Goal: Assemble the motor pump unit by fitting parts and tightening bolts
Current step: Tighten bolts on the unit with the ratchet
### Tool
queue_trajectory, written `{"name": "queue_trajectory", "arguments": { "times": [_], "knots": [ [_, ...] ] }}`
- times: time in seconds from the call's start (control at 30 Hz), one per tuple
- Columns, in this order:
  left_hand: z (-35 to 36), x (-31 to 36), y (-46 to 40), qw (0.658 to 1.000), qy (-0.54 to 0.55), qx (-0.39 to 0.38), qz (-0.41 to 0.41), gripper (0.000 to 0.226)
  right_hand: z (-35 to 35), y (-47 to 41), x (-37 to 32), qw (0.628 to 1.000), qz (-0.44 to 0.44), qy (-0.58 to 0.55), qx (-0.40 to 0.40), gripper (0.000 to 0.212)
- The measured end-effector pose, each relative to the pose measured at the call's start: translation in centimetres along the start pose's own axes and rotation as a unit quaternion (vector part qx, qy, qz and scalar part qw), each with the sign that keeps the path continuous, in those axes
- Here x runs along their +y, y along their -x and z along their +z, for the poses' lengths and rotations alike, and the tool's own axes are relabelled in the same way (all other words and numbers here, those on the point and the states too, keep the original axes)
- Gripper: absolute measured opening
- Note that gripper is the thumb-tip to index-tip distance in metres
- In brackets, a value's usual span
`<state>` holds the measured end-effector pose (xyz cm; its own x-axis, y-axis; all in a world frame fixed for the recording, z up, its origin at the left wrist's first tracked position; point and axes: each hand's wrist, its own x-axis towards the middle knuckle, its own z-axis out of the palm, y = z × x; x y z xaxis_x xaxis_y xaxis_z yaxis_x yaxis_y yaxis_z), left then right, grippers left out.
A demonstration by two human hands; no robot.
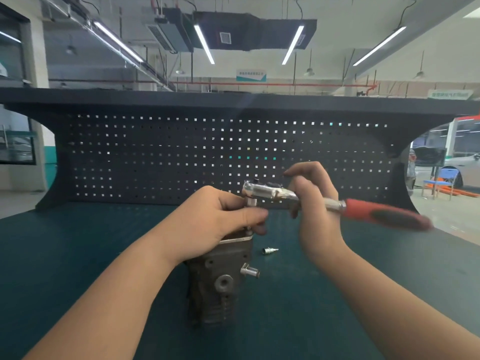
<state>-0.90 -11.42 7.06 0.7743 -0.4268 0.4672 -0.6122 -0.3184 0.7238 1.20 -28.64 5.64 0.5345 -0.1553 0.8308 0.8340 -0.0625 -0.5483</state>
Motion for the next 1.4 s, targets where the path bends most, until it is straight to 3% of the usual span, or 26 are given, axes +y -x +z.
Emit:
{"name": "queue_trajectory", "arguments": {
  "times": [0.07,0.13,0.27,0.37,0.4,0.43,0.47,0.5,0.57,0.6,0.7,0.8,0.87,0.93,1.1,1.23,1.4],
  "knots": [
    [0.1,-0.1,-0.1,1.000,0.004,0.009,-0.004,0.026,0.3,-0.5,1.2,0.992,0.125,-0.032,-0.010,0.029],
    [0.2,-0.1,-0.1,1.000,0.017,0.014,-0.003,0.025,0.6,-0.6,1.5,0.983,0.167,-0.072,-0.011,0.026],
    [0.4,0.1,0.0,0.998,0.067,0.001,0.000,0.020,1.2,0.4,-1.5,0.999,-0.027,-0.009,0.035,0.014],
    [0.3,0.4,0.0,0.999,0.037,-0.003,0.014,0.013,2.2,1.0,-4.1,0.966,-0.189,0.178,-0.015,0.013],
    [0.3,0.6,0.1,0.999,0.025,-0.002,0.021,0.013,2.9,0.7,-5.1,0.940,-0.202,0.267,-0.063,0.032],
    [0.2,0.4,0.1,1.000,0.007,0.005,0.027,0.024,3.1,0.5,-5.0,0.913,-0.185,0.333,-0.147,0.012],
    [0.2,0.5,0.2,1.000,0.002,0.010,0.023,0.029,3.4,0.5,-5.2,0.912,-0.143,0.346,-0.168,0.035],
    [0.1,0.4,0.1,1.000,-0.005,0.009,0.018,0.028,3.2,0.4,-4.7,0.922,-0.136,0.320,-0.172,0.012],
    [0.0,0.4,0.1,1.000,-0.009,0.000,0.010,0.026,2.5,1.1,-3.7,0.961,-0.153,0.227,-0.027,0.024],
    [0.0,0.5,0.2,1.000,0.006,-0.001,0.002,0.025,2.0,1.2,-3.2,0.977,-0.139,0.163,0.001,0.025],
    [-0.1,0.2,0.1,1.000,0.019,-0.002,-0.015,0.021,0.8,1.1,-1.4,0.995,-0.099,0.010,-0.024,0.011],
    [0.0,0.3,0.1,0.999,0.029,0.001,-0.029,0.017,0.1,-0.1,0.1,0.996,0.083,-0.021,-0.009,0.033],
    [0.1,0.2,0.0,0.999,0.033,0.007,-0.032,0.017,0.4,-0.4,1.2,0.972,0.223,-0.043,-0.055,0.037],
    [0.2,0.2,0.0,0.999,0.042,0.012,-0.029,0.018,1.1,-0.5,1.3,0.955,0.280,-0.071,-0.062,0.035],
    [0.4,0.5,0.3,0.994,0.113,0.004,-0.004,0.015,1.7,-0.3,-0.7,0.992,0.120,-0.030,0.032,0.019],
    [0.1,0.5,0.4,0.993,0.114,-0.011,-0.002,0.011,2.0,0.2,-1.6,0.994,0.096,-0.045,0.030,0.022],
    [-0.2,0.3,0.4,0.997,0.081,-0.010,-0.010,0.023,1.9,0.4,-1.9,0.992,0.098,-0.074,-0.007,0.037]
  ]
}}
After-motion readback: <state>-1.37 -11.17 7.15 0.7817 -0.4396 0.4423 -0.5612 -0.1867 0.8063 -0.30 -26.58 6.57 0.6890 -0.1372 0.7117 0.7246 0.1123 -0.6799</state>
